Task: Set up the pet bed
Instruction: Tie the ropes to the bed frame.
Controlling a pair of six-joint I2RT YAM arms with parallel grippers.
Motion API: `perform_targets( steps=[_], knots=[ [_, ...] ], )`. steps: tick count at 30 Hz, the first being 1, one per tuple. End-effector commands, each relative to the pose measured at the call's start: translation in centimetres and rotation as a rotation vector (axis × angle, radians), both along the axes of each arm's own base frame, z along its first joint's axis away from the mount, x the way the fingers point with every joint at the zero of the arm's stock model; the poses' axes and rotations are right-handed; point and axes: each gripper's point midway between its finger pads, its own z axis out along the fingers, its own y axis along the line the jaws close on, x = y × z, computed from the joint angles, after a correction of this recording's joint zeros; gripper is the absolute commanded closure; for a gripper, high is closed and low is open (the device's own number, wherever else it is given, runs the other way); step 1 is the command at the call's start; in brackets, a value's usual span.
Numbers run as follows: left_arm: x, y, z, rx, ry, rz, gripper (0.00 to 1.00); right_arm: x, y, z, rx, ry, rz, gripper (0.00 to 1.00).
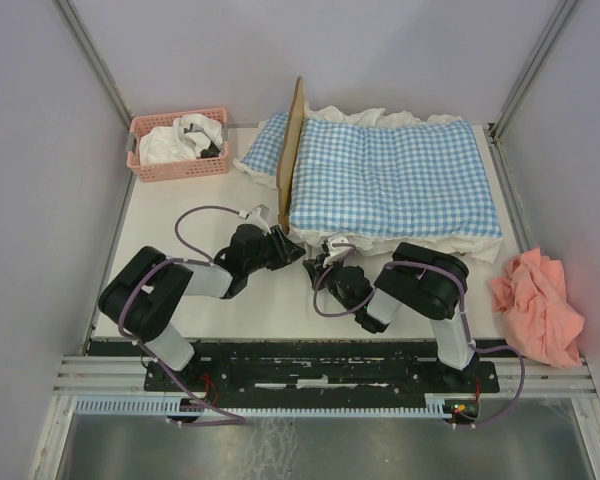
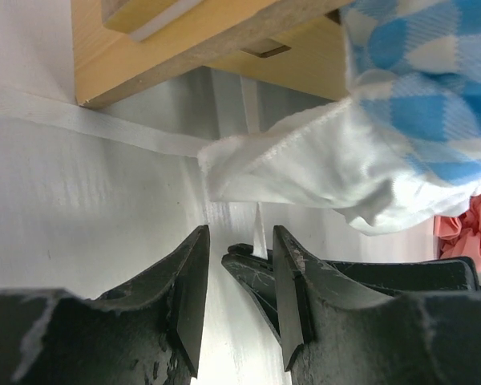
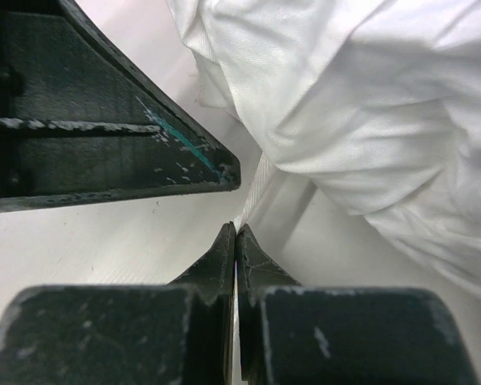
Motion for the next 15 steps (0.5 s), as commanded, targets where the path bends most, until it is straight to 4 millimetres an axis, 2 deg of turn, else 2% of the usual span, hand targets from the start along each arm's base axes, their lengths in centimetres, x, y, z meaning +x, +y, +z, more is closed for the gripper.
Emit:
perform_targets(
  steps=[1, 10, 12, 15],
  knots=[
    [1.2, -1.9, 1.5, -0.088, -0.023, -0.023, 0.56, -0.1, 1.1, 2.1, 0.068, -0.036, 0.027, 0.98],
    [1.6, -3.5, 1.4, -0.14, -0.011, -0.064, 0.61, -0.1, 1.4, 2.1, 0.069, -0.029, 0.037, 0.98],
    [1.5, -3.6, 1.5, -0.142, -0.014, -0.067, 0.7, -0.1, 1.4, 2.0, 0.063, -0.026, 0.033, 0.98],
    [1.2, -3.3, 1.4, -0.133, -0.016, -0.059, 0.92, 0.1, 1.1, 2.0, 0.064, -0.019, 0.015, 0.98]
  ],
)
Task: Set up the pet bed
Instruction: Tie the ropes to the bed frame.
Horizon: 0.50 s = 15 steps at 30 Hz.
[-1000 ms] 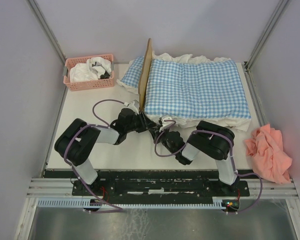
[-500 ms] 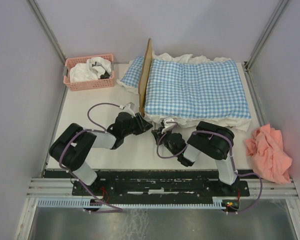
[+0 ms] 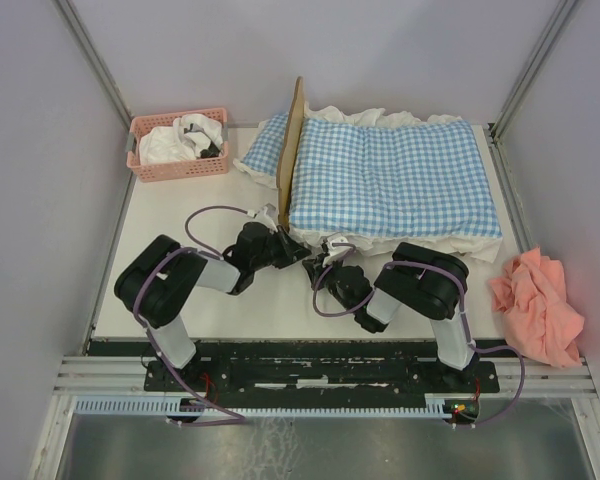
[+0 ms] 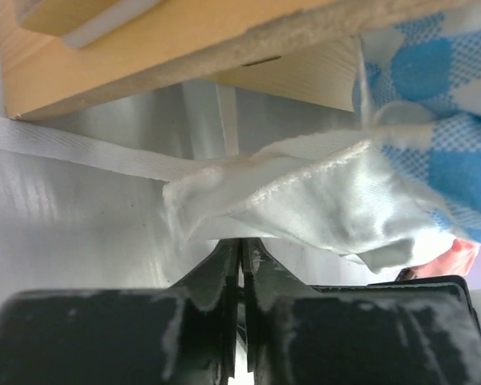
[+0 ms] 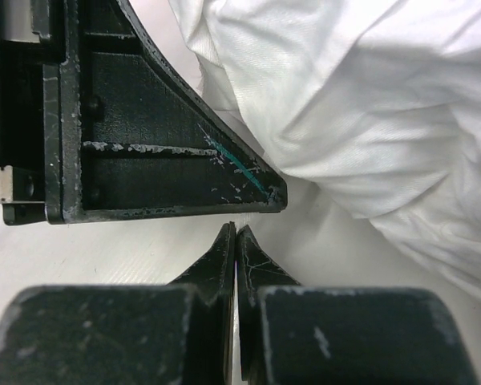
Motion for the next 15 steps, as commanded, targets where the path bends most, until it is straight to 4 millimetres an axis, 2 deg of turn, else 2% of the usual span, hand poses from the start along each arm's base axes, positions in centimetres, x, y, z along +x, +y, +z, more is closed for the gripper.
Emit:
perform_targets(
  steps=[1, 8, 9, 11, 15],
  knots=[
    [0.6, -0.8, 2.2, -0.054, -0.064, -0.004, 0.97, -0.1, 0.7, 1.9, 0.053, -0.014, 0.008, 0.96],
    [-0.7, -0.1, 1.6, -0.03, -0.083, -0.012, 0.97, -2.0, -2.3, 3.5, -0.081, 0.013, 0.022, 0.61],
    [-0.8, 0.0, 1.6, -0.028, -0.086, -0.011, 0.97, -2.1, -2.6, 4.8, -0.105, 0.011, 0.028, 0.58],
    [-1.1, 0.0, 1.8, -0.032, -0.092, -0.012, 0.97, -2.9, -3.3, 5.1, -0.232, 0.047, 0.071, 0.54],
    [-1.5, 0.1, 2.3, -0.03, -0.114, -0.024, 0.97, -4.3, -5.0, 7.6, -0.42, 0.061, 0.149, 0.49]
  ],
)
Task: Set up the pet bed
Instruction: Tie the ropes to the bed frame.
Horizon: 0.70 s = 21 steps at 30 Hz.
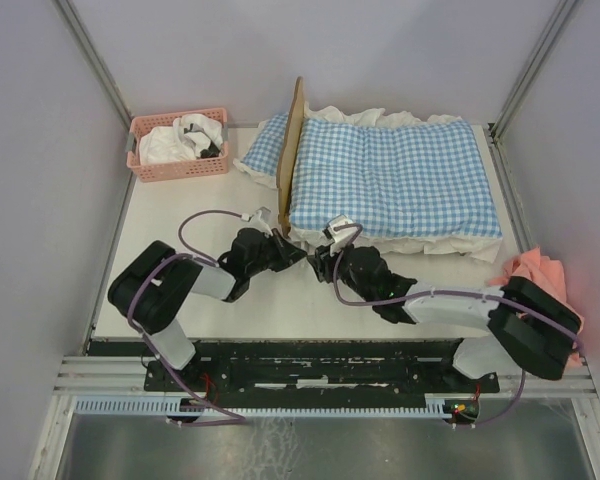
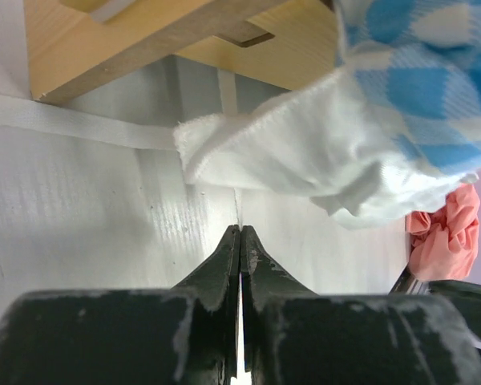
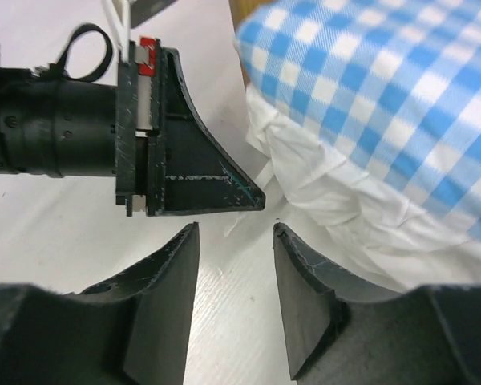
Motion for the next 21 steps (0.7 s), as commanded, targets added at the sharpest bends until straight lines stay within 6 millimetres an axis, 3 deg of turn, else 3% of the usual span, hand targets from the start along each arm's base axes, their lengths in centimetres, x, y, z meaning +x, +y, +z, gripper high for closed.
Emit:
perform_targets(
  steps=[1, 6, 9, 11, 18, 21],
  knots=[
    [-0.8, -0.6, 2.0, -0.017, -0.079, -0.052, 0.97, -2.2, -2.3, 0.6, -0.318, 0.048, 0.12, 0.47],
    [-1.2, -0.5, 2.2, -0.009, -0.089, -0.056, 0.97, -0.9, -3.0, 5.7, -0.517, -0.085, 0.184, 0.3],
    [-1.3, -0.3, 1.9, 0.001, -0.085, -0.042, 0.97, 0.9, -2.8, 7.3, -0.629, -0.163, 0.187, 0.26],
    [-1.3, -0.2, 1.7, 0.008, -0.082, -0.031, 0.97, 2.2, -2.0, 7.8, -0.685, -0.199, 0.211, 0.26],
    [-0.7, -0.2, 0.7, 0.038, -0.066, -0.022, 0.97, 6.5, 0.3, 6.2, -0.862, -0.258, 0.24, 0.26],
    [-0.9, -0.1, 0.5, 0.042, -0.063, -0.023, 0.97, 8.2, 0.3, 5.8, -0.912, -0.289, 0.196, 0.26]
  ],
)
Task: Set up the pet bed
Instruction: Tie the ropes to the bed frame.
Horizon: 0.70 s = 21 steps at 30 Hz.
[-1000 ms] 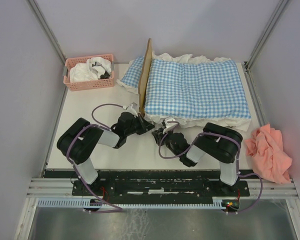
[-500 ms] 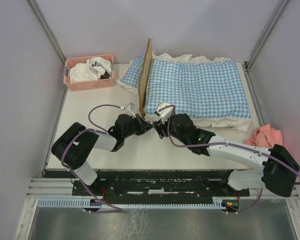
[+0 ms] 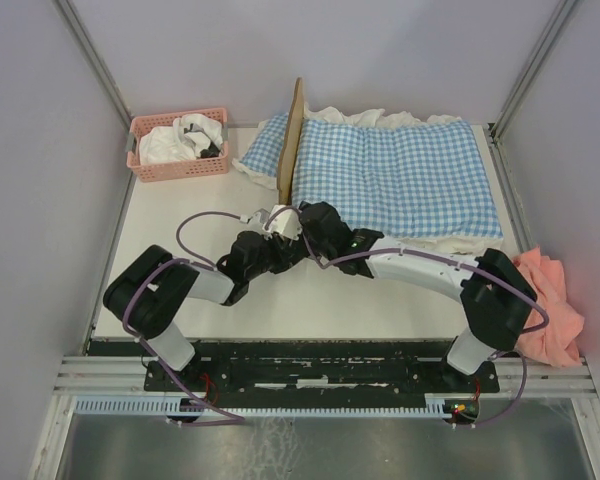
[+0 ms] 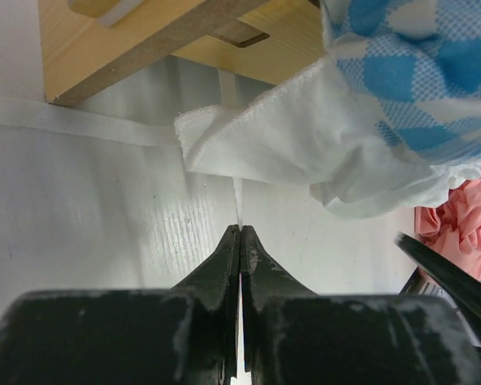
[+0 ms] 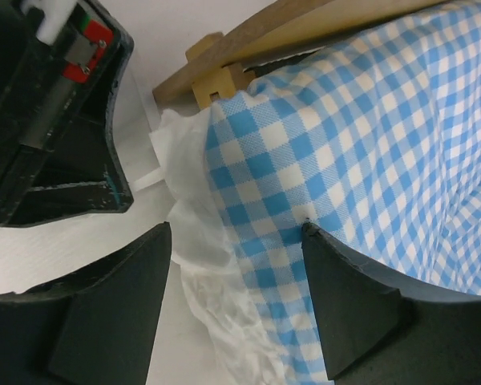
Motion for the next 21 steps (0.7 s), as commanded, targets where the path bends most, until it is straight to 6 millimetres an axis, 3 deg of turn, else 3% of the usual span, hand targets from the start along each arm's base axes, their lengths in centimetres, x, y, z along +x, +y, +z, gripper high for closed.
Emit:
perform_targets(
  steps=[1, 9, 13, 21],
  knots=[
    [-0.3, -0.3, -0.2, 0.027, -0.026, -0.034, 0.97, 3.4, -0.2, 2.0, -0.066, -0.135, -0.042, 0.27],
    [-0.5, 0.4, -1.1, 0.05, -0.025, -0.01, 0.97, 6.8, 0.0, 4.3, 0.094, -0.145, -0.12, 0.49],
    [-0.3, 0.4, -1.6, 0.054, -0.012, -0.003, 0.97, 7.6, 0.2, 4.9, 0.15, -0.139, -0.132, 0.49],
    [-0.1, -0.1, -0.9, 0.037, -0.018, -0.006, 0.97, 7.2, 0.6, 2.0, 0.155, -0.074, -0.124, 0.43]
  ],
)
